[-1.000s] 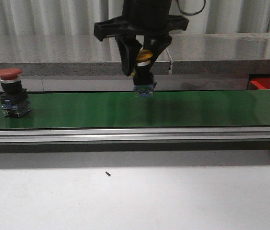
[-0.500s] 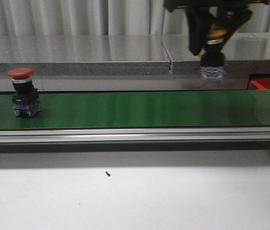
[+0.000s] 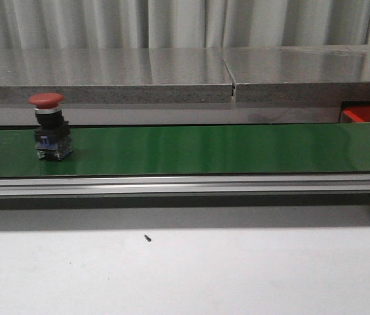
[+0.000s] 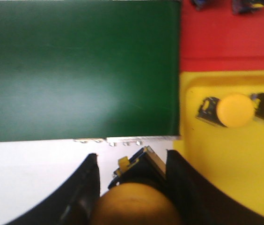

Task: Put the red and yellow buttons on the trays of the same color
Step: 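Carry the yellow button into the yellow tray and open the right gripper, then lower the right gripper toward the red button on the belt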

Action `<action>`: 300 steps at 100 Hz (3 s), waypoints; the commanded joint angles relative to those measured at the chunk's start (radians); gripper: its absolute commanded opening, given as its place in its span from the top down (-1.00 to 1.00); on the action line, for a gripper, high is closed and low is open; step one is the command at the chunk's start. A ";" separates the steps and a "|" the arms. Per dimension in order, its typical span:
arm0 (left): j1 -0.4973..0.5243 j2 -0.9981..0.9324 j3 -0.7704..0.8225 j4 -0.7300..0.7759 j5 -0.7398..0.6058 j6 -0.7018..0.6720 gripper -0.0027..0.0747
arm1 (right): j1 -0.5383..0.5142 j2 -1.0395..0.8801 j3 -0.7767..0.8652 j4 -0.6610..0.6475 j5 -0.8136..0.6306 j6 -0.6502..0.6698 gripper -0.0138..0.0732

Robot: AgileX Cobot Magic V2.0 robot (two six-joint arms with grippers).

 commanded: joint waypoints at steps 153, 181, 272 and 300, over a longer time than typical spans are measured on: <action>-0.010 0.002 -0.027 -0.015 -0.069 0.002 0.98 | -0.385 0.170 0.335 0.041 -0.493 0.092 -0.27; -0.010 0.002 -0.027 -0.015 -0.069 0.002 0.98 | -0.385 0.111 0.335 0.033 -0.503 0.092 -0.33; -0.010 0.002 -0.027 -0.015 -0.069 0.002 0.98 | 0.025 -0.111 0.058 -0.040 -0.215 0.007 -0.33; -0.010 0.002 -0.027 -0.015 -0.069 0.002 0.98 | 0.218 0.046 -0.085 -0.027 -0.123 -0.011 -0.33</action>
